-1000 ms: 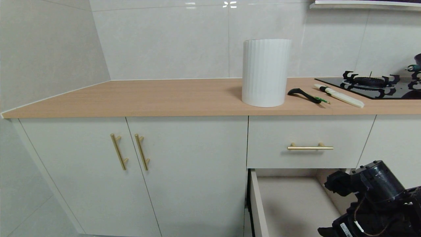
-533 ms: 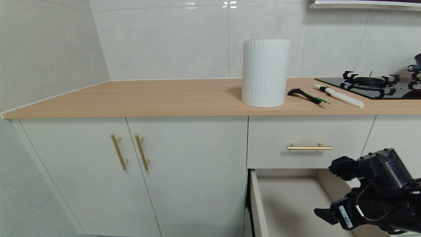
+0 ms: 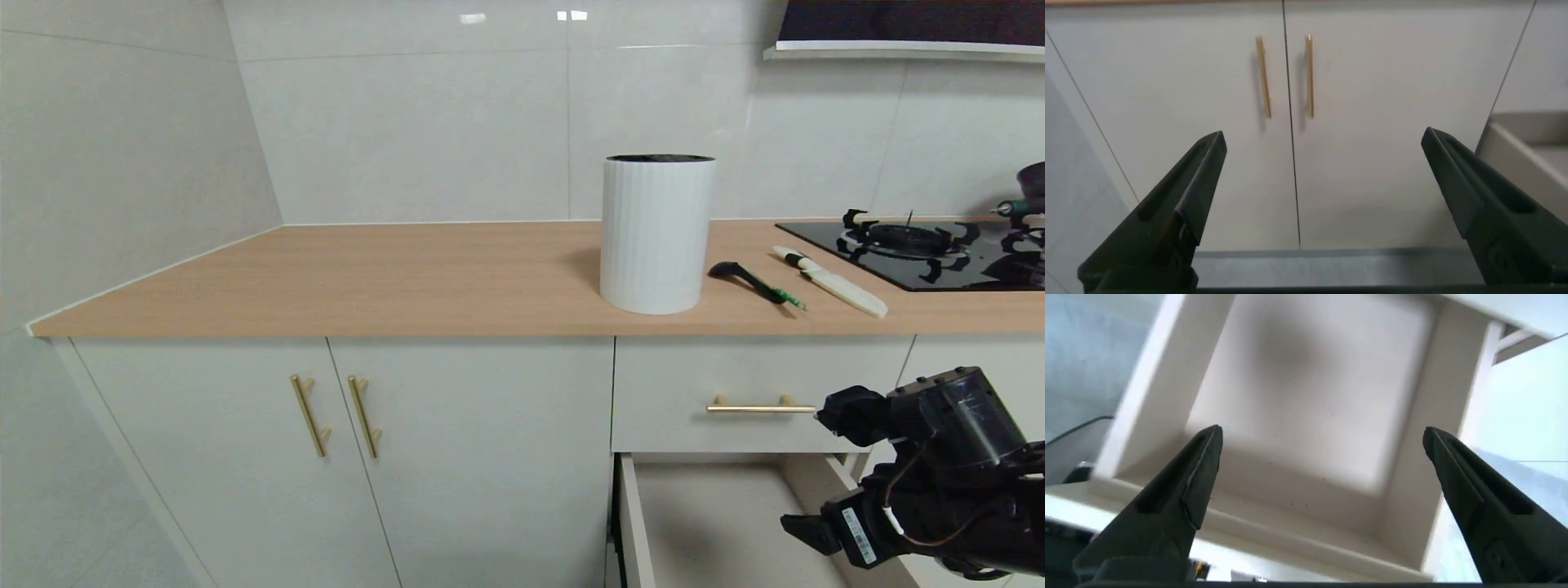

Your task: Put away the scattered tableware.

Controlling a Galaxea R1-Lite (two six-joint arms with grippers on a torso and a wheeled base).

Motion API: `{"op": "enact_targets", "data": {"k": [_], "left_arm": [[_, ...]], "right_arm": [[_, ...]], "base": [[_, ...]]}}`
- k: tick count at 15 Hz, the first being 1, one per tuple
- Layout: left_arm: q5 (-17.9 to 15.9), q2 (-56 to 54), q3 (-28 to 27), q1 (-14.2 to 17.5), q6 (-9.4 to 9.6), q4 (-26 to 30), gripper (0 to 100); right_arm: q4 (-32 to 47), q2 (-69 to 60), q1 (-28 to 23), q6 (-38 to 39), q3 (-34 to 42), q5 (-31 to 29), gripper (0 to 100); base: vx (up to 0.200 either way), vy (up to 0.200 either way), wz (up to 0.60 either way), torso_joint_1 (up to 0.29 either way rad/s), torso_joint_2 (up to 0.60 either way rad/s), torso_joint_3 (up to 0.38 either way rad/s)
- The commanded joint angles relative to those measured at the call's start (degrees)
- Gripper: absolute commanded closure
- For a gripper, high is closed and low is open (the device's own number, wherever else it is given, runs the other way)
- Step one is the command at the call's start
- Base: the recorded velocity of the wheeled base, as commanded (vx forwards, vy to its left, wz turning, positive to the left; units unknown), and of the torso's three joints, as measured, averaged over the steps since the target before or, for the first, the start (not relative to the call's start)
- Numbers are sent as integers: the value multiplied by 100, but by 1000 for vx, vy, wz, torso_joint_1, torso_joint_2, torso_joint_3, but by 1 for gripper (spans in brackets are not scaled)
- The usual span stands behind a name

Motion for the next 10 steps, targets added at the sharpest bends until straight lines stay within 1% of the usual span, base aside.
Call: {"op": "enact_targets", "data": {"k": [1, 4, 6, 7, 8, 9, 10], "left_arm": [[2, -2, 0, 4, 0, -1, 0], [2, -2, 0, 4, 0, -1, 0], [-7, -2, 0, 4, 0, -1, 0], [2, -2, 0, 4, 0, -1, 0], [-7, -2, 0, 4, 0, -1, 0], [-7, -2, 0, 4, 0, -1, 0], [2, -2, 0, 4, 0, -1, 0]], "right_arm": [[0, 13, 2, 0, 2, 1, 0], [-26, 4, 2, 0, -16, -8, 0], [-211, -57, 2, -27, -51, -43, 0], [-650, -13, -113, -62, -288, -70, 0], [-729, 74, -280, -62, -525, -70, 0], [-580, 312, -710, -71, -1387, -8, 0], [-413, 408, -833, -71, -1685, 27, 0]], "base": [[0, 0, 0, 178, -476, -295], [0, 0, 0, 180, -473, -279], [0, 0, 0, 80, -195, -125], [0, 0, 0, 36, -90, -51], [0, 0, 0, 17, -51, -32], [0, 0, 0, 0, 0, 0], [0, 0, 0, 0, 0, 0]]}}
